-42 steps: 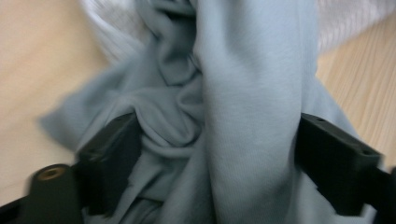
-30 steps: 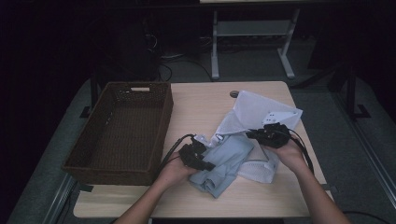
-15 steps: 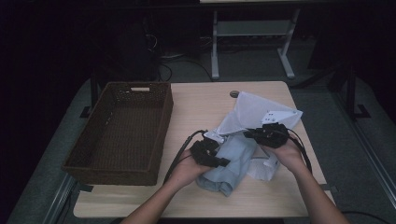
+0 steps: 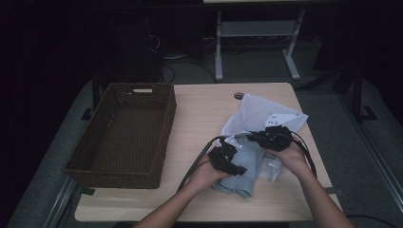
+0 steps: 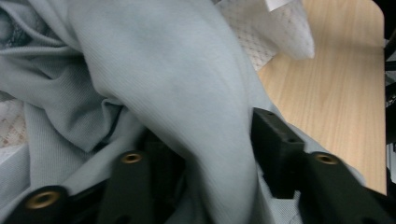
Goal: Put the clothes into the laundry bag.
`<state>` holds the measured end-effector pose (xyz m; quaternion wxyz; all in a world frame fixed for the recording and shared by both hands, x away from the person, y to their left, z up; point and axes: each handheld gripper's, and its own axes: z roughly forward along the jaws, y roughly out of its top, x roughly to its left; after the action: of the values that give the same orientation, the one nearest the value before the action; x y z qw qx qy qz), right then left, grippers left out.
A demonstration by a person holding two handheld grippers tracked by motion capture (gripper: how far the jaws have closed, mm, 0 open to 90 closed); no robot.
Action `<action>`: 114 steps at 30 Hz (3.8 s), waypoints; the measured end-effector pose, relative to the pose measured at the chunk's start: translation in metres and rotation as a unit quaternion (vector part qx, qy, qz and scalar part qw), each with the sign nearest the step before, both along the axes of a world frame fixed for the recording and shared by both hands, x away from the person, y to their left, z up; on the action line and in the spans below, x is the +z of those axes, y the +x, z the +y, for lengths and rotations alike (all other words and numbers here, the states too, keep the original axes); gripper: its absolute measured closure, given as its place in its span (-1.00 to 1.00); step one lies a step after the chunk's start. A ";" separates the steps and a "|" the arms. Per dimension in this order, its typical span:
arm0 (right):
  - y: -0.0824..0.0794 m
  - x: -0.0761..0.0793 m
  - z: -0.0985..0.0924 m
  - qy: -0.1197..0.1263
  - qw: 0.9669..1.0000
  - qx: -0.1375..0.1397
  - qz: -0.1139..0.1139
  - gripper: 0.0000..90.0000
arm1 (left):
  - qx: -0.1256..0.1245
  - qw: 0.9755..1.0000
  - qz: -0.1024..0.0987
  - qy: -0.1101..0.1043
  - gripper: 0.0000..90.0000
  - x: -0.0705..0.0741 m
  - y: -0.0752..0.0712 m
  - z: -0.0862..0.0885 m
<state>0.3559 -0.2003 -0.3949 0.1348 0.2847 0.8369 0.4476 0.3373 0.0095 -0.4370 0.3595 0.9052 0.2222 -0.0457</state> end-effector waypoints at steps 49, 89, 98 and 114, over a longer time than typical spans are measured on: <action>0.000 -0.004 0.004 -0.005 1.000 0.009 0.005 0.91 | -0.005 0.995 -0.089 -0.054 0.79 0.018 -0.006 0.042; -0.046 0.000 0.006 0.022 0.999 0.034 0.019 0.91 | 0.070 0.993 -0.082 -0.044 0.03 0.025 0.001 0.064; -0.048 0.013 -0.003 0.036 0.999 0.027 0.003 0.91 | 0.114 0.984 -0.111 -0.076 0.06 0.049 0.016 0.084; -0.043 0.016 -0.005 0.042 0.999 0.027 -0.003 0.91 | 0.061 0.996 -0.062 -0.012 0.09 0.006 0.076 0.042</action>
<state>0.3131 -0.2053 -0.3787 0.1135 0.2663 0.8244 0.4864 0.4133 0.0519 -0.4314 0.3854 0.8868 0.2533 0.0300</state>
